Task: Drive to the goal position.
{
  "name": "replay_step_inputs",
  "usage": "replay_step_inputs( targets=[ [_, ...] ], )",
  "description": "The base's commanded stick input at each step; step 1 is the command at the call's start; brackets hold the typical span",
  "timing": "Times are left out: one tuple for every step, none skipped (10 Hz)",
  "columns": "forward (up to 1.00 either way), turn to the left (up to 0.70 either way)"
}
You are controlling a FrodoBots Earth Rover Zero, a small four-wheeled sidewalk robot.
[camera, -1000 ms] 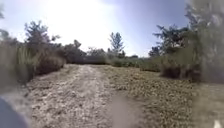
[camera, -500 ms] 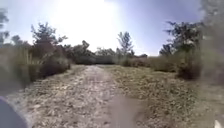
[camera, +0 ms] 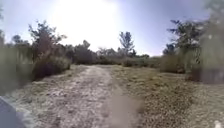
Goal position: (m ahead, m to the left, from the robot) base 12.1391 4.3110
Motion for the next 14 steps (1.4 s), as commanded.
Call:
replay_step_inputs(
  targets=[
    [0.70, 0.00],
    [0.70, 0.00],
    [0.70, 0.00],
    [0.70, 0.27],
    [0.70, 0.35],
    [0.70, 0.35],
    [0.70, 0.35],
    [0.70, 0.35],
    [0.70, 0.35],
    [0.70, 0.04],
    [0.70, 0.00],
    [0.70, 0.00],
    [0.70, 0.00],
    [0.70, 0.00]
  ],
)
